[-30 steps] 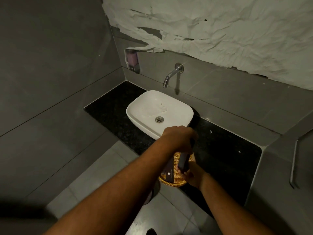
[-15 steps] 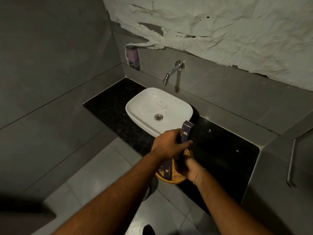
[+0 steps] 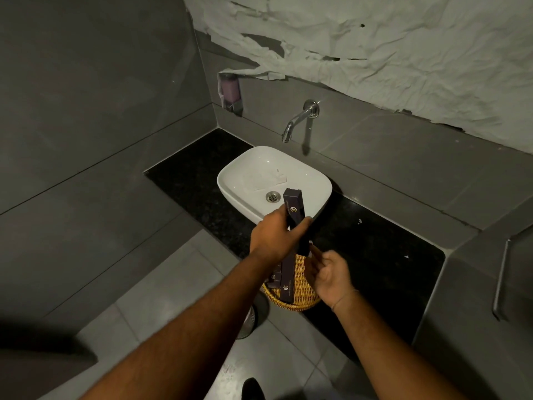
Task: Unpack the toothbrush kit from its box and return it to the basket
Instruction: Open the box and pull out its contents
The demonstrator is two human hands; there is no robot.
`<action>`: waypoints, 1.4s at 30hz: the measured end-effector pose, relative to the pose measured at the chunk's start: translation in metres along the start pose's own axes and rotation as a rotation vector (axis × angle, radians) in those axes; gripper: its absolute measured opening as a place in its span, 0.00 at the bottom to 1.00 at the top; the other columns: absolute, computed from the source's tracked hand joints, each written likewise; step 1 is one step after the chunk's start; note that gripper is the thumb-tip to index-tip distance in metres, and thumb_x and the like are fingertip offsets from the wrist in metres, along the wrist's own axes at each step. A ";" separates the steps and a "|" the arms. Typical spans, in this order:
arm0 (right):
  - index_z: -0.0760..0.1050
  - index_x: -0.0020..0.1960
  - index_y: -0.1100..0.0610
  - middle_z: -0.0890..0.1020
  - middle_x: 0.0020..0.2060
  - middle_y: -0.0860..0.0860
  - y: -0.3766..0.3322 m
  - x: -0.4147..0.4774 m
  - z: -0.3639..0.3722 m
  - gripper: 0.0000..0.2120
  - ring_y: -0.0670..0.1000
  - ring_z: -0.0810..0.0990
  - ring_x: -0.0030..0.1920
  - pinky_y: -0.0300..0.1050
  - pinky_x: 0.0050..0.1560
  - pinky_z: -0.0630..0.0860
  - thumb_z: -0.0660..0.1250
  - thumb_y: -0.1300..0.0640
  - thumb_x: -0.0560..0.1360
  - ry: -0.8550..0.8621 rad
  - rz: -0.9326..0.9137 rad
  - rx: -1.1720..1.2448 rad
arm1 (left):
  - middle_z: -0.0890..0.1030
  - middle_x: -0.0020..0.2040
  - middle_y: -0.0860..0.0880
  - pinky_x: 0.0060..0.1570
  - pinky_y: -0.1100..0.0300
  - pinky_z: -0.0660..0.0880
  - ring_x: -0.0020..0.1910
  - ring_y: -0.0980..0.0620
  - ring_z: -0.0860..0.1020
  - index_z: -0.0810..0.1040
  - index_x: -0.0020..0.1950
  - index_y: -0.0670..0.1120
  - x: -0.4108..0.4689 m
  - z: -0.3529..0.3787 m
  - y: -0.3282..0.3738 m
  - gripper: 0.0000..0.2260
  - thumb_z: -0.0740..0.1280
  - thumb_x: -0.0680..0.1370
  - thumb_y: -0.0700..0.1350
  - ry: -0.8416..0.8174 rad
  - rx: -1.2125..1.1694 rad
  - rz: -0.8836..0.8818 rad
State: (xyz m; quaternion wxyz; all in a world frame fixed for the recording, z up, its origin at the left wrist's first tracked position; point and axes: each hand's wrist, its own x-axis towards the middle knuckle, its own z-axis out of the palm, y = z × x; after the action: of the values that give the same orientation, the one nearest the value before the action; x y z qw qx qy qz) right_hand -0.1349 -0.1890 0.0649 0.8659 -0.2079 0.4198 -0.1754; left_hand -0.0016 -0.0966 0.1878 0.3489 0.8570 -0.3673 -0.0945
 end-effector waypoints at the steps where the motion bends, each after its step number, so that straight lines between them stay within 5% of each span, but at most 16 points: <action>1: 0.90 0.48 0.56 0.90 0.47 0.59 0.000 -0.001 0.001 0.16 0.57 0.90 0.45 0.51 0.42 0.85 0.63 0.56 0.78 -0.017 -0.004 -0.030 | 0.88 0.60 0.53 0.53 0.49 0.85 0.56 0.52 0.86 0.81 0.66 0.54 0.001 -0.001 0.000 0.24 0.65 0.80 0.69 0.006 -0.037 -0.015; 5: 0.84 0.63 0.48 0.88 0.57 0.59 -0.002 -0.003 0.013 0.16 0.61 0.88 0.56 0.58 0.48 0.85 0.62 0.59 0.82 -0.095 -0.001 -0.130 | 0.88 0.62 0.52 0.58 0.47 0.85 0.59 0.50 0.86 0.81 0.67 0.52 0.005 0.000 0.004 0.25 0.66 0.80 0.68 0.022 -0.169 -0.090; 10: 0.79 0.66 0.40 0.87 0.60 0.56 -0.007 -0.003 0.020 0.20 0.62 0.86 0.59 0.61 0.52 0.84 0.63 0.61 0.82 -0.102 -0.097 -0.116 | 0.86 0.55 0.55 0.63 0.45 0.84 0.56 0.52 0.86 0.81 0.60 0.53 0.011 -0.001 0.010 0.14 0.69 0.82 0.62 0.039 -0.434 -0.224; 16: 0.80 0.67 0.45 0.87 0.60 0.60 -0.007 -0.001 0.016 0.15 0.63 0.86 0.59 0.61 0.50 0.84 0.68 0.53 0.81 -0.075 -0.104 -0.053 | 0.86 0.59 0.52 0.66 0.42 0.83 0.60 0.48 0.85 0.79 0.58 0.54 0.014 -0.008 0.014 0.10 0.69 0.83 0.59 0.001 -0.560 -0.228; 20: 0.78 0.70 0.55 0.86 0.60 0.61 -0.005 0.002 0.017 0.18 0.63 0.85 0.59 0.57 0.46 0.85 0.66 0.53 0.82 -0.035 -0.034 -0.135 | 0.86 0.54 0.53 0.60 0.43 0.86 0.56 0.50 0.87 0.79 0.56 0.55 0.012 -0.011 0.022 0.11 0.69 0.83 0.61 -0.048 -0.478 -0.148; 25: 0.82 0.62 0.57 0.88 0.56 0.62 -0.009 -0.003 0.015 0.18 0.60 0.89 0.50 0.55 0.43 0.86 0.71 0.50 0.75 -0.082 0.006 -0.140 | 0.87 0.55 0.52 0.53 0.41 0.87 0.53 0.50 0.87 0.79 0.58 0.54 0.008 -0.019 0.027 0.14 0.67 0.83 0.63 -0.039 -0.382 -0.126; 30: 0.77 0.72 0.61 0.82 0.66 0.64 -0.004 0.003 0.012 0.22 0.64 0.80 0.67 0.65 0.70 0.75 0.63 0.49 0.83 -0.116 0.045 -0.175 | 0.86 0.51 0.57 0.50 0.49 0.84 0.50 0.53 0.85 0.80 0.63 0.54 0.006 -0.022 0.036 0.23 0.63 0.80 0.70 -0.044 -0.149 0.021; 34: 0.75 0.74 0.61 0.78 0.70 0.65 -0.004 0.004 0.014 0.24 0.65 0.76 0.71 0.67 0.75 0.68 0.62 0.49 0.83 -0.142 0.044 -0.154 | 0.82 0.49 0.61 0.52 0.49 0.86 0.51 0.55 0.85 0.80 0.62 0.53 0.004 -0.023 0.044 0.19 0.66 0.82 0.66 -0.062 -0.277 0.040; 39: 0.81 0.67 0.61 0.87 0.56 0.61 -0.010 0.001 0.005 0.19 0.60 0.88 0.55 0.57 0.52 0.84 0.64 0.52 0.82 -0.151 0.057 -0.060 | 0.86 0.50 0.57 0.50 0.48 0.84 0.49 0.53 0.86 0.81 0.60 0.53 0.002 -0.028 0.039 0.21 0.64 0.81 0.68 -0.040 -0.222 0.052; 42: 0.86 0.60 0.60 0.87 0.59 0.62 -0.008 -0.001 0.005 0.17 0.60 0.87 0.57 0.56 0.56 0.84 0.65 0.52 0.80 -0.181 0.070 -0.020 | 0.86 0.54 0.54 0.53 0.47 0.84 0.52 0.52 0.85 0.81 0.64 0.51 0.001 -0.027 0.038 0.21 0.66 0.82 0.66 -0.032 -0.171 0.099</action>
State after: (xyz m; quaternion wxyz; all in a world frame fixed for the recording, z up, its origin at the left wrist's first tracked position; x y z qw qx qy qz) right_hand -0.1326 -0.1943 0.0721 0.9039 -0.2168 0.3484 -0.1213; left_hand -0.0109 -0.1013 0.2336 0.4191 0.8033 -0.4053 -0.1216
